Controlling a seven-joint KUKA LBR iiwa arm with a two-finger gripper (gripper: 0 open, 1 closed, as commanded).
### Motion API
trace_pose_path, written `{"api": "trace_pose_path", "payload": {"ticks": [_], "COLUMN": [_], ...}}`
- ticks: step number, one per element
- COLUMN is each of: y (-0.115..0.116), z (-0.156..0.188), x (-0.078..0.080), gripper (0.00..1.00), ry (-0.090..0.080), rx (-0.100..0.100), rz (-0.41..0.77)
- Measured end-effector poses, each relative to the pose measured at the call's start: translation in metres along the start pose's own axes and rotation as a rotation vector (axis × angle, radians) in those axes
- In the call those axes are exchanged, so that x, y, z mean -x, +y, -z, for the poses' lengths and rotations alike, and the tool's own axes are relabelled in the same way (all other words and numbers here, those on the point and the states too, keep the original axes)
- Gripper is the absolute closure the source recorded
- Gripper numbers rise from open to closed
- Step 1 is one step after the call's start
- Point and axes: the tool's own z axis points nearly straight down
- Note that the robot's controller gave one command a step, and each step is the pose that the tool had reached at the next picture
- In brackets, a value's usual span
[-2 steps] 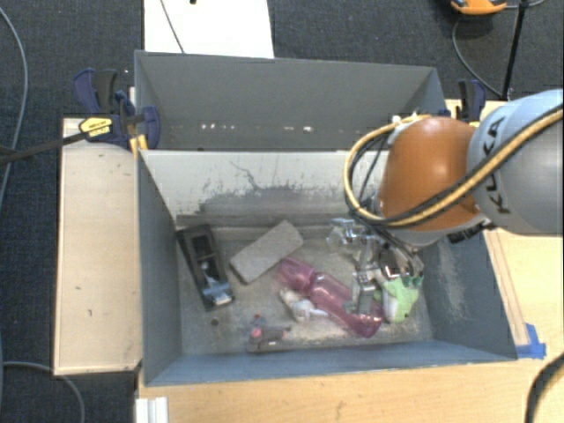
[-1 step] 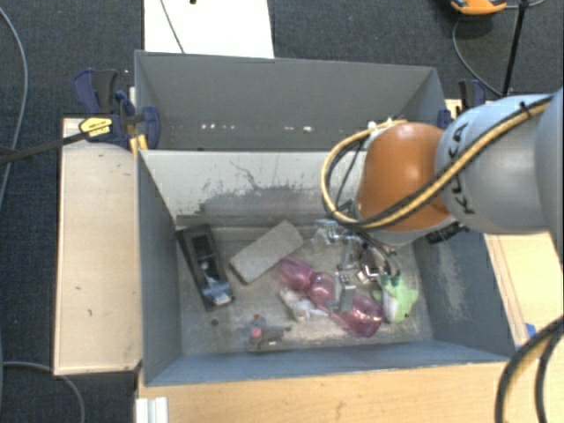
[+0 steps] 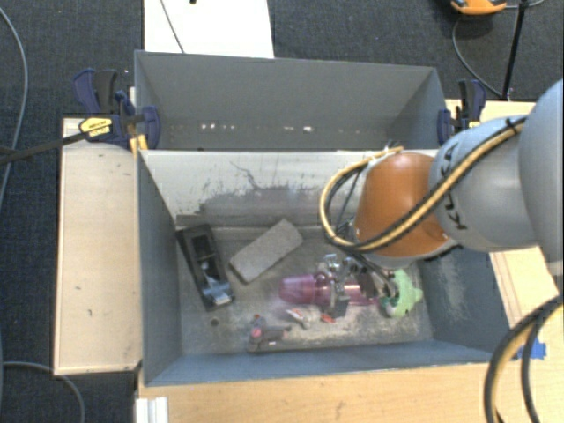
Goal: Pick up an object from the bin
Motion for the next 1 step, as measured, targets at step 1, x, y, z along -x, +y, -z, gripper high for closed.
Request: {"api": "trace_pose_path", "payload": {"ticks": [1], "y": [0.0], "z": [0.0], "x": [0.0], "gripper": [1.0], "ry": [0.0], "rx": [0.0], "rz": [-0.001]}}
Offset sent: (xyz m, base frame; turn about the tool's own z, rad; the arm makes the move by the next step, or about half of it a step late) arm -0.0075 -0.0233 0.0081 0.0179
